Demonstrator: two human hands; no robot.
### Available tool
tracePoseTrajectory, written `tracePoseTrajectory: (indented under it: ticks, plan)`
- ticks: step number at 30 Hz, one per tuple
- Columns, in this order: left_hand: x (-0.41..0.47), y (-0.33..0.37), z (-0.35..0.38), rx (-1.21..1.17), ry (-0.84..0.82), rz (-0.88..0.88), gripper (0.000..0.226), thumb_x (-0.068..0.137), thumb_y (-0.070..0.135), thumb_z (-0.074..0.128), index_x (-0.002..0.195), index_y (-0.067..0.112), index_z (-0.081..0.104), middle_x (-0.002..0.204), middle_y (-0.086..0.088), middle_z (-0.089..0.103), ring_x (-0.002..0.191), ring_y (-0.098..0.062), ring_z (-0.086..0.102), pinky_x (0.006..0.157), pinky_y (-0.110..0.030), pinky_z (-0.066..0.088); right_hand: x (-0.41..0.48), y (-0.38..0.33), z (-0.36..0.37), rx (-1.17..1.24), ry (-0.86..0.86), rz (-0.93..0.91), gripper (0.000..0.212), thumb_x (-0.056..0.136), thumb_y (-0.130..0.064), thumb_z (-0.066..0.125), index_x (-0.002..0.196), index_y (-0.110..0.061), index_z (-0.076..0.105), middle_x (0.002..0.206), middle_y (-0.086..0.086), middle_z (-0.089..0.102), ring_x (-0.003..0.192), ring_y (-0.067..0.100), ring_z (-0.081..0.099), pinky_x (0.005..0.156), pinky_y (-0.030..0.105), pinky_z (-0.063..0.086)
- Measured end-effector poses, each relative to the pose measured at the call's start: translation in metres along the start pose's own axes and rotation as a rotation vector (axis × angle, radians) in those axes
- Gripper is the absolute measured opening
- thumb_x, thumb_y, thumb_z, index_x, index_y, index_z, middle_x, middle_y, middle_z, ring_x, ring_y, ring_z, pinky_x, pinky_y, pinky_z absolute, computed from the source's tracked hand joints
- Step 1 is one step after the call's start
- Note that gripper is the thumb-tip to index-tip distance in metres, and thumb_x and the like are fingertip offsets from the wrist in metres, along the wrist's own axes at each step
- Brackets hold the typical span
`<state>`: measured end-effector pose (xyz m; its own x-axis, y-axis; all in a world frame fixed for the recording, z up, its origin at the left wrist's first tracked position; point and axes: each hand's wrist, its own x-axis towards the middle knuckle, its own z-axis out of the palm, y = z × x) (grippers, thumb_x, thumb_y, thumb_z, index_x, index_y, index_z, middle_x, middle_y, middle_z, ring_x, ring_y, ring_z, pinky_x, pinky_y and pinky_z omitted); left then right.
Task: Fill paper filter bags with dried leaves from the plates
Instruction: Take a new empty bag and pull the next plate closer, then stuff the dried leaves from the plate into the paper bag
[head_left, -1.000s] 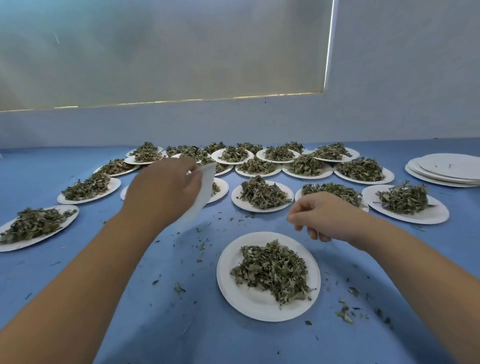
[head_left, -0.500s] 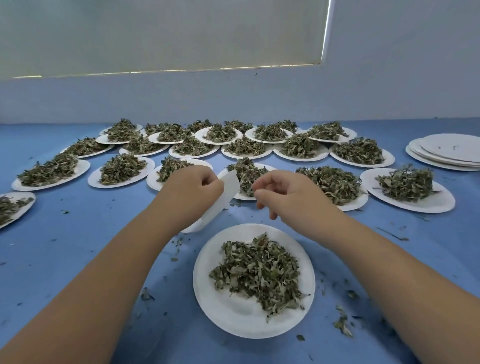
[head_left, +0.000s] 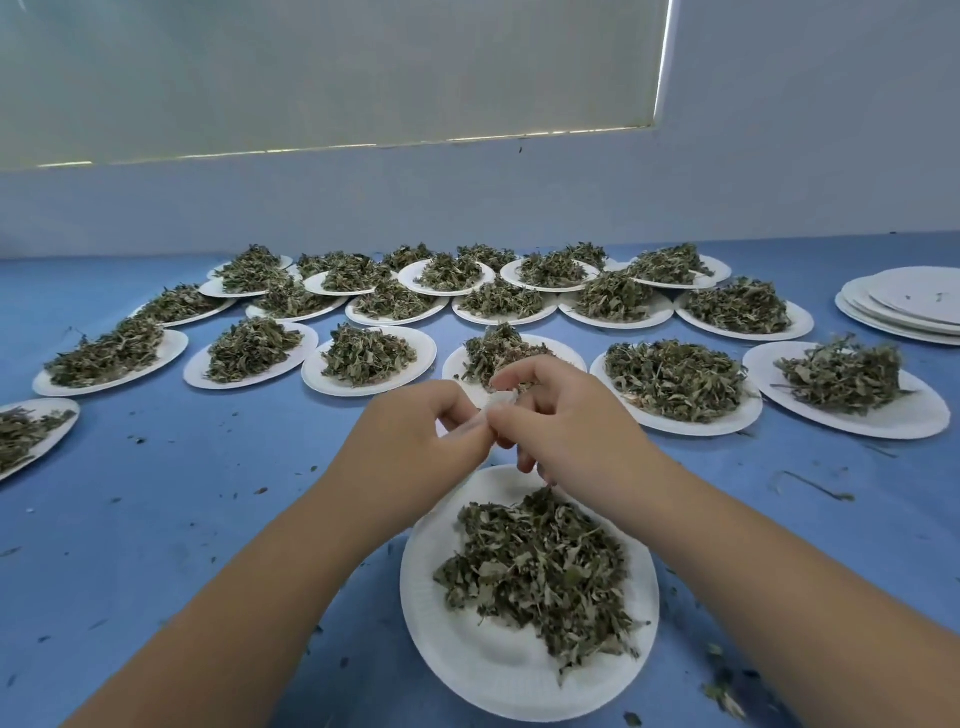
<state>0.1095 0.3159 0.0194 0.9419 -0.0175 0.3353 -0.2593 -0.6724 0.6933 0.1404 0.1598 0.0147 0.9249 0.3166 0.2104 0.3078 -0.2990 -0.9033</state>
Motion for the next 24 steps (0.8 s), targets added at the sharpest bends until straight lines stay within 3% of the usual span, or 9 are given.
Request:
tracePoseTrajectory:
  ticks: [4,9,14,19,24]
  plan:
    - [-0.001,0.000,0.001,-0.028,-0.020,0.001,0.024,0.083,0.027,0.069,0.063,0.024,0.057,0.065,0.016,0.059,0.046,0.002,0.044,0.051,-0.013,0.037,-0.001,0.003,-0.001,0.001,0.019,-0.001,0.024,0.085,-0.013,0.058,0.104,-0.028,0.057,0.063,-0.004,0.058,0.051,0.005,0.057,0.052,0.026,0.045]
    - [-0.003,0.001,0.001,-0.074,0.009,-0.046,0.017,0.080,0.031,0.068,0.068,0.023,0.059,0.070,0.015,0.061,0.061,0.000,0.052,0.057,-0.015,0.040,-0.001,0.005,-0.003,0.003,0.027,-0.019,0.027,0.080,-0.009,0.055,0.098,-0.029,0.057,0.063,-0.003,0.051,0.061,0.015,0.053,0.057,0.033,0.046]
    - [-0.001,0.000,0.001,-0.074,0.114,-0.133,0.013,0.085,0.025,0.062,0.073,0.019,0.058,0.072,0.010,0.057,0.053,0.001,0.045,0.049,-0.014,0.034,-0.006,0.005,-0.006,0.011,-0.049,-0.076,0.028,0.079,-0.006,0.056,0.100,-0.026,0.055,0.056,-0.012,0.047,0.050,0.004,0.043,0.050,0.016,0.038]
    - [-0.002,0.000,-0.005,0.072,0.070,-0.086,0.013,0.086,0.022,0.061,0.074,0.022,0.056,0.077,0.006,0.059,0.051,0.002,0.044,0.052,-0.014,0.035,-0.007,0.004,-0.008,-0.012,-0.064,-0.099,0.029,0.076,-0.005,0.054,0.097,-0.025,0.054,0.057,-0.010,0.047,0.049,0.004,0.040,0.048,0.017,0.037]
    - [-0.008,0.005,-0.010,0.160,0.018,-0.026,0.017,0.089,0.026,0.061,0.074,0.027,0.053,0.075,0.007,0.059,0.051,0.001,0.047,0.046,-0.013,0.039,-0.008,0.002,-0.006,0.032,-0.093,-0.060,0.028,0.072,-0.024,0.052,0.099,-0.029,0.054,0.061,-0.007,0.050,0.056,0.009,0.048,0.049,0.020,0.041]
